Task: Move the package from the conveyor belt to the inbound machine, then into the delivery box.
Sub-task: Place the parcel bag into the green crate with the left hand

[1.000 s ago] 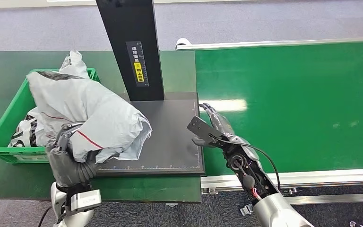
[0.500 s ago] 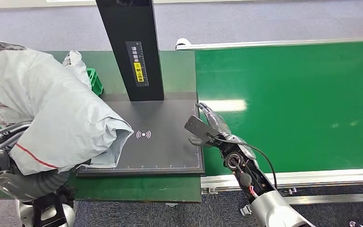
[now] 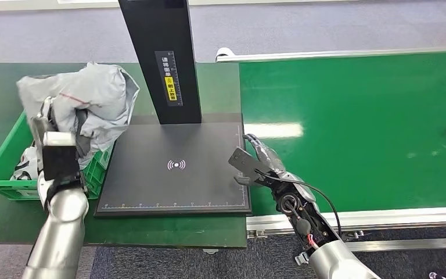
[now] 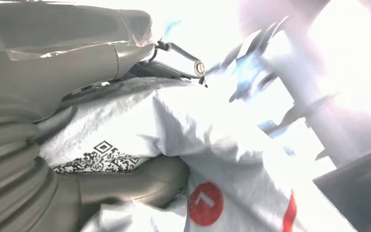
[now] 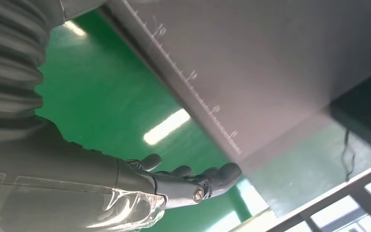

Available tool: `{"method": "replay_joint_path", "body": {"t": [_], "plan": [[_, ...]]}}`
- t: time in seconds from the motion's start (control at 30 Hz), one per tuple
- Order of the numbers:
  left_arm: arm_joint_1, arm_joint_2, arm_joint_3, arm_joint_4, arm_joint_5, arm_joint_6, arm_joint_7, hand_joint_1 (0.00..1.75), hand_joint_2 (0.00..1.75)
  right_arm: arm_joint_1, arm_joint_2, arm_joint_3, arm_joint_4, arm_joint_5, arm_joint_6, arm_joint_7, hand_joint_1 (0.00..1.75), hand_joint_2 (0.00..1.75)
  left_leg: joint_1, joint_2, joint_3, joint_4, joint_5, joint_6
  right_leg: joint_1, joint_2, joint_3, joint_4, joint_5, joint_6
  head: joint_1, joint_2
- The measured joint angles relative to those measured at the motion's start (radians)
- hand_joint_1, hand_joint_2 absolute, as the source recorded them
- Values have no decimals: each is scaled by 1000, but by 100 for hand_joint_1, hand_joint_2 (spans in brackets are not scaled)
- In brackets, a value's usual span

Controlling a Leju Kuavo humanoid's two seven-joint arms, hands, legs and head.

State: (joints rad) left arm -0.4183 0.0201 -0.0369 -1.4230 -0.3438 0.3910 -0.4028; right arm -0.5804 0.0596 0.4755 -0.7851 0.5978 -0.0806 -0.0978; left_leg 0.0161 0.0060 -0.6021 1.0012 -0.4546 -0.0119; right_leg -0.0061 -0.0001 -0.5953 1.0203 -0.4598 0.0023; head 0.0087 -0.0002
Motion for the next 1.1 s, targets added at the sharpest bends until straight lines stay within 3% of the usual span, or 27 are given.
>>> {"method": "replay_joint_path", "body": {"t": [0.07,0.17,0.47,0.57,0.63,0.7,0.87,1.1], "plan": [[-74,29,61,124,86,-52,-8,175,175,-2,3,6,0,0,10,0,0,175,0,4,0,0,0,0,0,3,-1,0,1,-1,0,0],[-139,56,116,242,96,-49,-16,175,175,-3,3,11,1,0,12,0,0,175,0,4,-1,0,0,0,0,5,-2,0,1,0,0,0],[-268,115,165,495,-113,133,66,173,175,1,-4,22,-1,-11,22,1,0,175,0,1,-3,0,0,0,0,3,-3,-1,0,0,0,0],[-293,131,172,562,-167,190,78,141,175,9,-9,23,-12,-12,21,7,0,175,0,1,-3,0,0,0,0,3,-3,0,1,0,0,0],[-303,140,180,591,-199,237,80,65,175,16,-12,24,-22,-12,19,13,0,175,0,2,-3,0,0,0,0,3,-4,0,0,0,0,0],[-309,147,197,607,-247,265,77,2,175,21,-14,24,-28,-10,18,17,0,175,0,2,-3,0,-1,0,0,3,-4,0,0,0,0,0],[-320,132,320,612,-383,270,-15,0,175,26,-17,26,-30,-4,6,18,0,175,0,1,-3,0,-1,0,0,3,-4,-1,0,0,0,0],[-318,99,367,613,-156,251,-104,0,175,29,-19,29,-30,-3,4,18,0,175,0,1,-3,0,-1,0,0,3,-4,-1,0,0,0,0]]}}
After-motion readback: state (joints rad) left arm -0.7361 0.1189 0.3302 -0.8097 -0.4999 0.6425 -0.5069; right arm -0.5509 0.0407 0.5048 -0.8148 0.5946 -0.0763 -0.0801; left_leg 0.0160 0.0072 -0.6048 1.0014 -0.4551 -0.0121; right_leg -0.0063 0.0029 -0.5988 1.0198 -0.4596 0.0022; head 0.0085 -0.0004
